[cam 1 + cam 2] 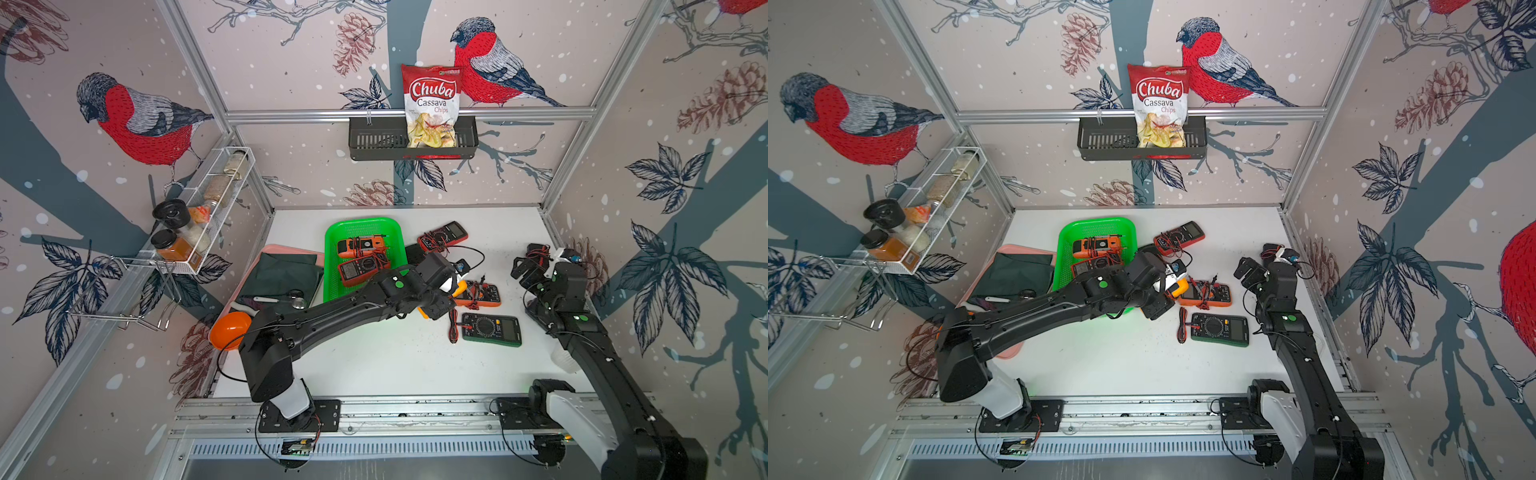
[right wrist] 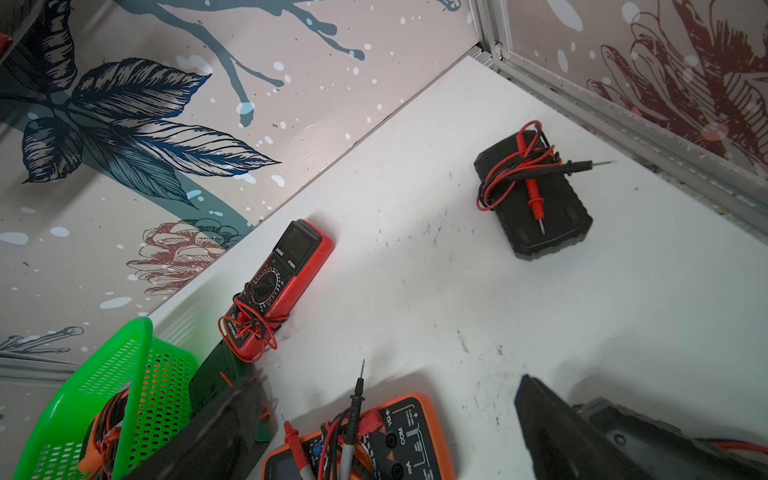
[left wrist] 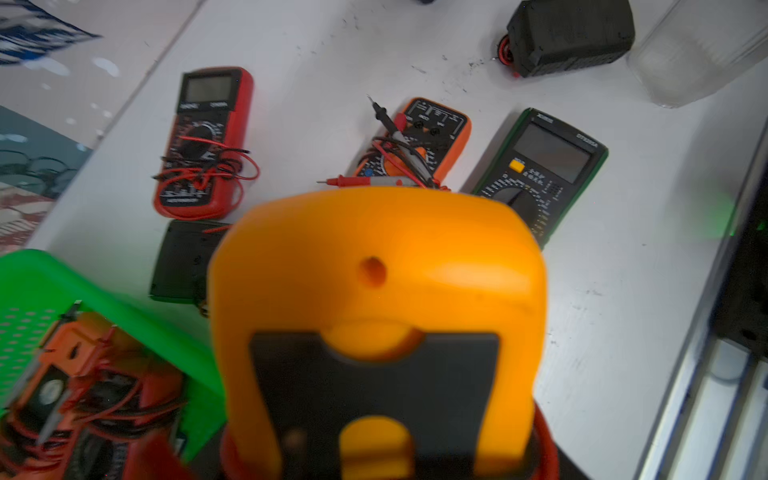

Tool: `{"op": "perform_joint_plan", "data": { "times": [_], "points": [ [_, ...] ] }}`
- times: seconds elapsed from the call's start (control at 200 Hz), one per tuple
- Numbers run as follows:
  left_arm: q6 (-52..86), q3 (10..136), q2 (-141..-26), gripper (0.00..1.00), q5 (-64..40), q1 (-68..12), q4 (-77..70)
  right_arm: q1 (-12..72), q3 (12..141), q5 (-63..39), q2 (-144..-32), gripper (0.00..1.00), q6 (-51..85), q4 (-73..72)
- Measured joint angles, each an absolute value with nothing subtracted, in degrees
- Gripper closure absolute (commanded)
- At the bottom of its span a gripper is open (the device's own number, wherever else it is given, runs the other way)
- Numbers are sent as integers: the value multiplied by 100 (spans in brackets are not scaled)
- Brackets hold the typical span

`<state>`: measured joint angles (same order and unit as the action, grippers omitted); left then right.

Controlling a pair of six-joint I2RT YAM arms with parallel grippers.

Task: Put the multimeter into the basket
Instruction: Pick up the multimeter from the center of the board, then place the multimeter in the basket.

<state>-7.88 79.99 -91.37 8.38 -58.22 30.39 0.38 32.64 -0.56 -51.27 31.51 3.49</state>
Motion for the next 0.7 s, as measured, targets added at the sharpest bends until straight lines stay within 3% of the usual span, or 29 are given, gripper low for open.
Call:
{"op": "perform_joint_plan", "data": {
  "times": [0.22,0.405,0.695],
  "points": [
    [-1221,7618,-8680,100,1728,-4788,3048,38,3267,-54,-5026,0,3144,379],
    [-1925,7363,-8552,100,1815,-3999,3203,38,3164,40,-4880,0,3135,370],
    [-3485,7284,-8713,100,541,-3068,3686,38,3135,56,-4906,0,3013,364]
  ]
}}
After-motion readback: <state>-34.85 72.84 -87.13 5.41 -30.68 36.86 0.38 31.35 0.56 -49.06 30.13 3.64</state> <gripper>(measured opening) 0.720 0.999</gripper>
